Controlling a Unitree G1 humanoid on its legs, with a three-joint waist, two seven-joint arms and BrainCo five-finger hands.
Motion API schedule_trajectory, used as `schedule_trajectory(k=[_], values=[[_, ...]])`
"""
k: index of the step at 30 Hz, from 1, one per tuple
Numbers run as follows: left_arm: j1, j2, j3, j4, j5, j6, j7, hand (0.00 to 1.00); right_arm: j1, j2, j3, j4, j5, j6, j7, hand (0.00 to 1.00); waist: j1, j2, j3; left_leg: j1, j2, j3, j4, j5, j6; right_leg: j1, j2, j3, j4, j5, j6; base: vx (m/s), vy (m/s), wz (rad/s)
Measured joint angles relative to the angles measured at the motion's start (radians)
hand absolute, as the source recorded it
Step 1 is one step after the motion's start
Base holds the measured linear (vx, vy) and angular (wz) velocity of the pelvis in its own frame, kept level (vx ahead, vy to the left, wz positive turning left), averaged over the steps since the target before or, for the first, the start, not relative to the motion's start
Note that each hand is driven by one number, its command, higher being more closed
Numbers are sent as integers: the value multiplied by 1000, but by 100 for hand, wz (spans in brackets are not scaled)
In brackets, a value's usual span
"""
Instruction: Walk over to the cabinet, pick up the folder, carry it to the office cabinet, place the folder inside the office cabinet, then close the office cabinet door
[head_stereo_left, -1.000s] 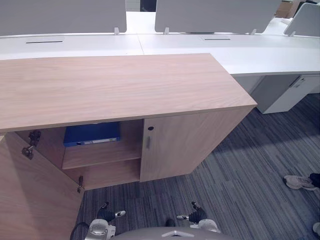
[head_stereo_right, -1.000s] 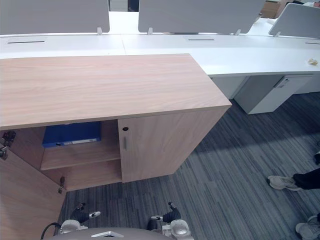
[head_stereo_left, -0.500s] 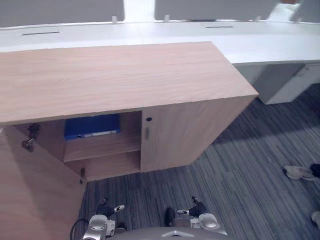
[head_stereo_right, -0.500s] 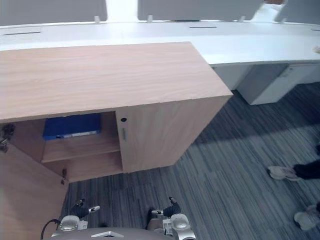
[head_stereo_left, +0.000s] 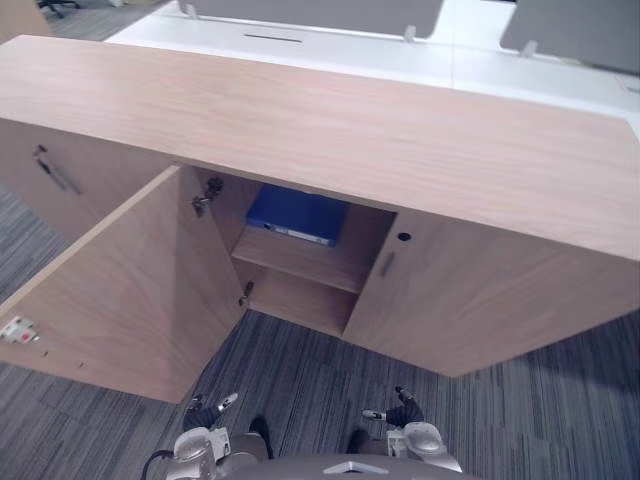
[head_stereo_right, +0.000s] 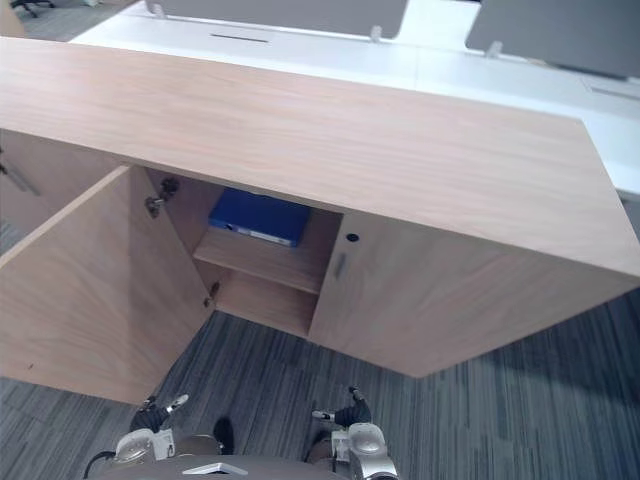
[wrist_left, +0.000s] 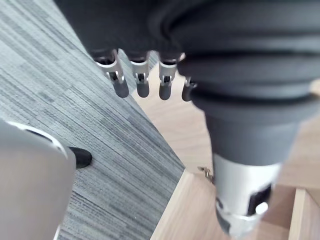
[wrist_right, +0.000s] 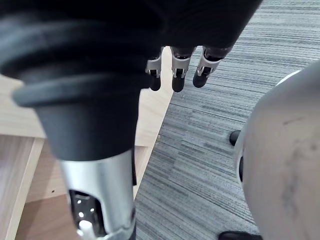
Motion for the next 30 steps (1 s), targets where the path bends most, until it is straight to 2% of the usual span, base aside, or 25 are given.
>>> schedule_trajectory(k=[2,4,8,13,17,19,23,25,30], values=[[16,11,15,6,-17,0,7,0,1,20,-10,4,0,-1,0,0,-11,-17,-27,31,-23,-31,-105,52,6,24,3,-1,-47,11,9,10,61,46],[15,19,25,11,-28,0,21,0,2,18,-16,17,0,0,-1,0,-11,-18,-28,67,-36,-53,-169,95,6,46,8,3,-71,20,10,55,45,44],[19,34,55,-11,-56,-3,68,0,-7,19,-28,46,0,1,-8,0,-4,-22,-28,92,-51,-70,-175,98,13,93,8,9,-112,42,12,27,39,8],[24,46,83,-217,-56,-29,136,0,-24,13,-25,48,-1,0,-31,0,-2,-15,-24,93,-50,-69,-176,98,13,100,23,32,-136,51,9,0,9,-1],[21,62,185,-383,-87,-62,204,0,-24,1,-3,53,-1,0,-41,0,-3,-15,-24,98,-44,-72,-176,96,12,114,35,31,-151,55,5,0,0,0],[20,82,208,-399,-93,-82,224,0,-26,-4,-3,53,-1,0,-42,0,1,-15,-24,101,-43,-73,-176,96,11,122,37,31,-158,59,6,32,-15,2],[21,90,297,-399,-95,-82,263,0,-42,-5,-5,53,-14,0,-43,0,9,-10,-17,110,-42,-65,-177,91,9,134,42,40,-174,70,2,-2,-1,-7],[35,99,318,-397,-115,-82,273,0,-43,-5,-5,53,-35,0,-43,0,22,-12,-16,121,-39,-46,-177,86,9,135,44,60,-174,71,0,-12,2,-22],[55,100,365,-388,-130,-82,277,0,-41,-5,-6,57,-37,0,-44,0,22,-21,-11,133,-39,-26,-178,80,10,136,44,83,-174,71,0,-27,5,-13]])
